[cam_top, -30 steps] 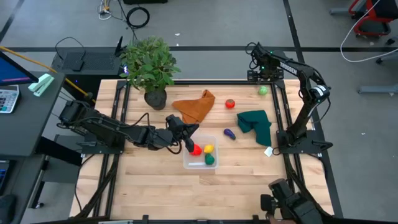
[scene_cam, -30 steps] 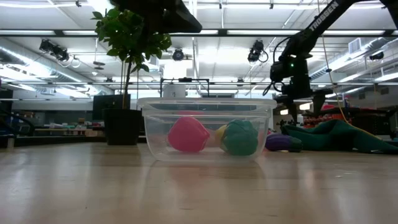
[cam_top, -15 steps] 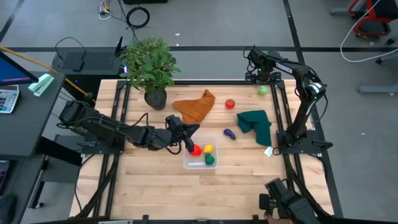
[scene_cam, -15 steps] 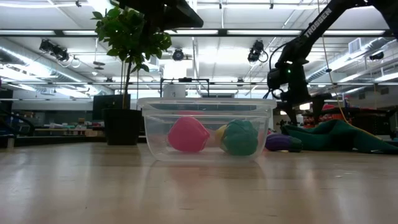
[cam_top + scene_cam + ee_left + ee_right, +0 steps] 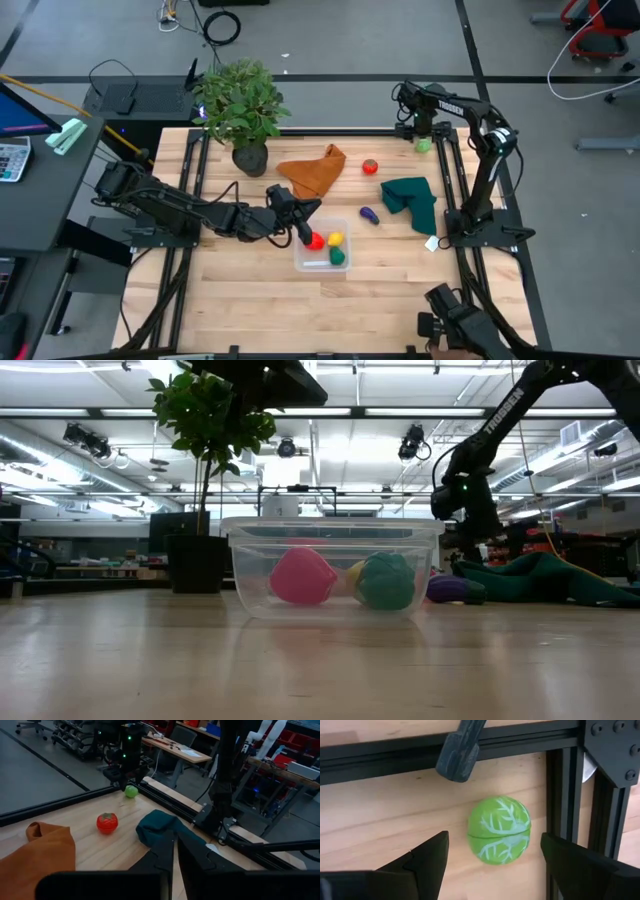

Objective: Pick and placing Produce into tupperware
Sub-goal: Put the cabbage into the transparent bin

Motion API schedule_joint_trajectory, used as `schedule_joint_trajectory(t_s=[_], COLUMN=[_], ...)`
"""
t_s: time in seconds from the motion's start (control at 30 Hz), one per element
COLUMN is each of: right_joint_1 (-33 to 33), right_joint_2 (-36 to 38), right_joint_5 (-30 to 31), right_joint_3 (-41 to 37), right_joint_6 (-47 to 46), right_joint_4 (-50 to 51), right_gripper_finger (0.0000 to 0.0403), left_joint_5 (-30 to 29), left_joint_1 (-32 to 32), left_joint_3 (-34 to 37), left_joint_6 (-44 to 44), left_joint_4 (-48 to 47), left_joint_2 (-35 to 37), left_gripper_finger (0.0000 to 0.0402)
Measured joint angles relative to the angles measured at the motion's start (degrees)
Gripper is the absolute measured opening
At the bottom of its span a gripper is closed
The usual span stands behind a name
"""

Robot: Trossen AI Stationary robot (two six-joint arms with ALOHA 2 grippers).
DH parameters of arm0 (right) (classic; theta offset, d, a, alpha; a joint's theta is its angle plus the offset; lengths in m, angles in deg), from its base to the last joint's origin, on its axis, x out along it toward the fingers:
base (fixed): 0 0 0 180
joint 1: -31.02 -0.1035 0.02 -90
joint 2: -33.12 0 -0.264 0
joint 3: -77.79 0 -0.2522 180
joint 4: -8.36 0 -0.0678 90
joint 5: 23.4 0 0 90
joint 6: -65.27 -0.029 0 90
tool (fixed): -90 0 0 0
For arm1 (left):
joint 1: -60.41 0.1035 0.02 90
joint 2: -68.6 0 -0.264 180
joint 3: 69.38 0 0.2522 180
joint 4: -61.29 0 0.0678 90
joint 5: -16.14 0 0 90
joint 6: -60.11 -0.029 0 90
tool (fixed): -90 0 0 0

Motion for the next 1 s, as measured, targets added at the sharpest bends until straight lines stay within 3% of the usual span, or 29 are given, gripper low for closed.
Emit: schedule_joint_trajectory(t_s=[0.37,0.63,1.0], right_joint_1=[2.3,3.0,2.8], right_joint_2=[-0.8,-0.8,-0.8], right_joint_5=[0.7,-1.3,-2.3], right_joint_3=[0.0,-2.5,-2.5], right_joint_6=[0.6,1.2,1.1], right_joint_4=[-0.5,-2.7,-4.9], right_gripper_finger=[0.0280,0.0280,0.0252], left_joint_5=[0.0,0.0,0.0], left_joint_1=[0.0,0.0,0.0], left_joint_3=[0.0,0.0,0.0], left_joint_6=[0.0,0.0,0.0], left_joint_4=[0.0,0.0,0.0], left_joint_2=[0.0,0.0,0.0], left_gripper_finger=[0.0009,0.0026,0.0012])
